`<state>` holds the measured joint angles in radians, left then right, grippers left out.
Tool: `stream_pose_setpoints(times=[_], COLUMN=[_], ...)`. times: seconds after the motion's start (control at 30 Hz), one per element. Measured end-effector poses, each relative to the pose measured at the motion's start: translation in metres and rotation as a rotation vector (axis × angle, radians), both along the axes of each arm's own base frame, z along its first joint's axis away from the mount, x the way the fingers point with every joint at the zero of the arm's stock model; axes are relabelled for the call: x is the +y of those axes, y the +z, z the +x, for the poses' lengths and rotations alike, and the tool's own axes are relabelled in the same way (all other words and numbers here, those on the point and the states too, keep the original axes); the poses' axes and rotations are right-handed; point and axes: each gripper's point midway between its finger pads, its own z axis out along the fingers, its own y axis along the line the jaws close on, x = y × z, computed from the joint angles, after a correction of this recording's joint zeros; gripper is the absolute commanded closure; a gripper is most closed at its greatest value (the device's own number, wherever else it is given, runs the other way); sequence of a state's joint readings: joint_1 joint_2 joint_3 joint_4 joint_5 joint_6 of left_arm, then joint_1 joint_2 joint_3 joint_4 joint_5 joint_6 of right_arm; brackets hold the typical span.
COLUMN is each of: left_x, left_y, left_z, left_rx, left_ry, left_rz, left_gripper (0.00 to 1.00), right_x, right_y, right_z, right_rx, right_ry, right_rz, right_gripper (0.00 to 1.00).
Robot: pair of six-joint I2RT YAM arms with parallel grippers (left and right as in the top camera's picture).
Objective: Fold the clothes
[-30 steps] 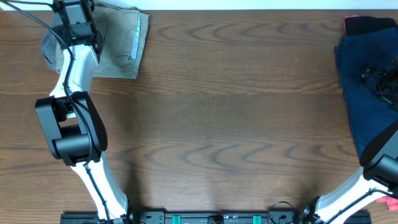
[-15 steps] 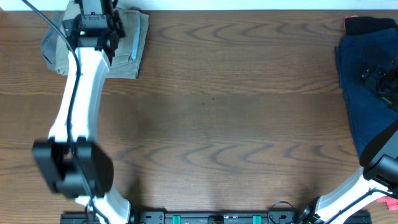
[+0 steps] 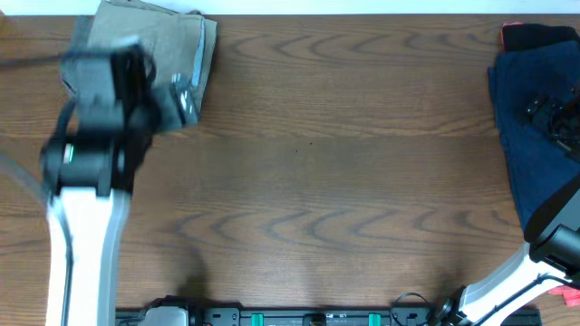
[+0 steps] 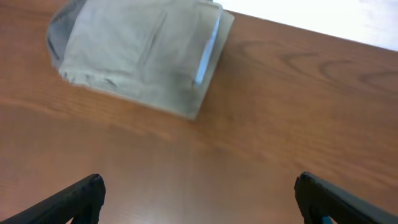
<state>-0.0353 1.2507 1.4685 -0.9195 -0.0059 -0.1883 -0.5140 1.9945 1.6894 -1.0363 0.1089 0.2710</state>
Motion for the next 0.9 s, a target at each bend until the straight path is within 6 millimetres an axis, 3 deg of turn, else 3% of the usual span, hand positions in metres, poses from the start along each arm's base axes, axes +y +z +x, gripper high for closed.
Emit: stream_pose_setpoints(times=[0.2,0.43,0.63,0.9], left_x=[0.001,0.001,0.002,0.002], left_y=[-0.006,-0.046,-0.062,-0.066], left_z=[-0.077,-0.145,-0.174,-0.180], left_rx=[-0.080,-0.009,0.079,0.105], left_ry=[0.056,0.135,0.163,0.172], left_rz=[-0.081,-0.167,-0.177,-0.184], left_gripper=[0.02,0.02,0.02,0.02], right_x=[0.000,0.000,0.000,0.000], right_y=[0.000,0.000,0.000,0.000], right_z=[0.000,0.000,0.000,0.000], right_rx=[0.000,0.000,0.000,0.000], right_ry=[0.000,0.000,0.000,0.000], right_rz=[0.000,0.000,0.000,0.000], right_gripper=[0.01,0.01,0.01,0.01])
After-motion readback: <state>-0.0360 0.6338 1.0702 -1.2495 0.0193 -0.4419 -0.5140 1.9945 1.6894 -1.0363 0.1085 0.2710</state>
